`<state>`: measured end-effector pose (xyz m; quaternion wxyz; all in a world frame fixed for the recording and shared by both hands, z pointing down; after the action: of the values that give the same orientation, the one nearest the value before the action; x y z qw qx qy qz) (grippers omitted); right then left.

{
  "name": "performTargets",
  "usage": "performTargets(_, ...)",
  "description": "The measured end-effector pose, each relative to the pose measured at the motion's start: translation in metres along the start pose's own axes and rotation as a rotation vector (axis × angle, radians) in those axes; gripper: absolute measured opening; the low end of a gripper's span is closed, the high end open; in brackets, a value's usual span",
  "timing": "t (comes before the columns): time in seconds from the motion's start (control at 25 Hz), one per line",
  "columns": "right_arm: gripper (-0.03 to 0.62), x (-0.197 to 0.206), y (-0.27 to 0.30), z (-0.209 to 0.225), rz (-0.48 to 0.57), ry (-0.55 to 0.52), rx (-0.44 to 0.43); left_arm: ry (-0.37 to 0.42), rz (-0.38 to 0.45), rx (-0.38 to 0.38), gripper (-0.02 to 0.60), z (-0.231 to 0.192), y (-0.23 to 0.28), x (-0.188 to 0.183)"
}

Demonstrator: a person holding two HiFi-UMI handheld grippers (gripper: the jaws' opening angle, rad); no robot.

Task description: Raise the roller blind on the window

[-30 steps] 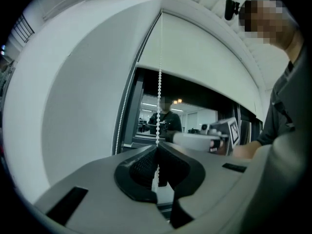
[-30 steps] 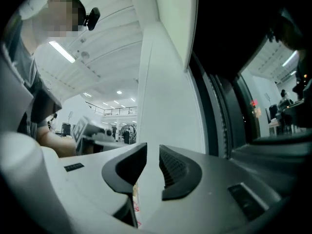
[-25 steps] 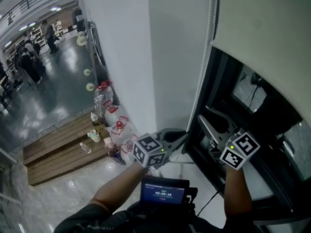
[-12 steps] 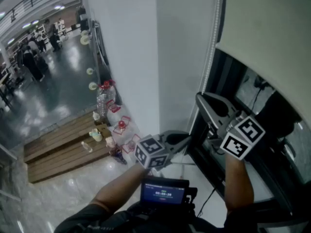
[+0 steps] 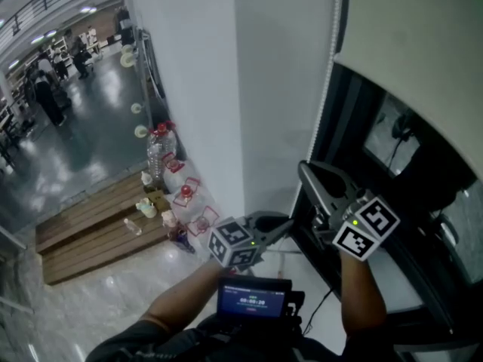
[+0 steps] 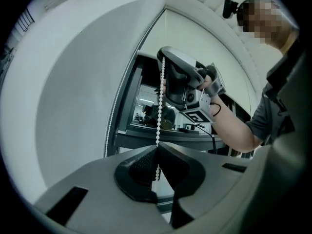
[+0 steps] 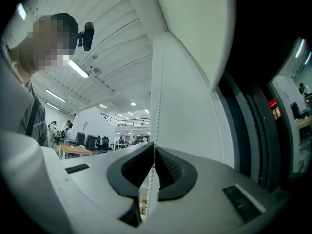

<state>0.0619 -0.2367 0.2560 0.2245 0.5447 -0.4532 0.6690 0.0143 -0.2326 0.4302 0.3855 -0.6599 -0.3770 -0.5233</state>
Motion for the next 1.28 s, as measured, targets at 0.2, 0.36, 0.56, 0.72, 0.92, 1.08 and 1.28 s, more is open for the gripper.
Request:
performTargets(0.2,0.006,0.029,-0.010,-0.005,-0.040,0.027,0.011,-0.024,-0.052,-0.015,0.000,-0.004,-0.003,0.030)
performTargets(0.36,0.005,0.049,-0.017,-0.007,-0.064,0.061,0.017,-0.048,-0.070,-0.044,0.000,-0.011,-0.009,0.050)
performTargets(0.56,0.005,0.062,-0.020,-0.007,-0.057,0.084,0.027,-0.088,-0.097,-0.056,0.000,-0.010,-0.016,0.059)
performTargets(0.72,0.005,0.062,-0.022,-0.001,-0.065,0.080,0.035,-0.048,-0.080,-0.131,0.054,-0.021,-0.037,0.034)
performTargets(0.92,0.005,0.061,-0.022,0.002,-0.061,0.086,0.043,0.010,0.112,-0.129,0.055,-0.018,-0.055,-0.067)
performTargets(1.08,0.005,0.063,-0.021,-0.002,-0.063,0.086,0.029,0.067,0.215,-0.039,0.055,-0.001,-0.037,-0.140)
performTargets(1.28,0.005,0.065,-0.020,-0.005,-0.058,0.088,0.019,0.152,0.233,0.012,0.055,0.009,0.007,-0.189)
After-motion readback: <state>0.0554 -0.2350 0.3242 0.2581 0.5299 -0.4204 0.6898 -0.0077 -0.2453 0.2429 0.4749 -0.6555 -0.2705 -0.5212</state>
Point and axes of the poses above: the fingertips, and each gripper's own axes: y forward along the fingers, z to its right, x out of its underside, the point moved 4 cm from there along -y, backward along the fingers, and after that the axes turned 11 degrees about z, right-handed, at the moved point
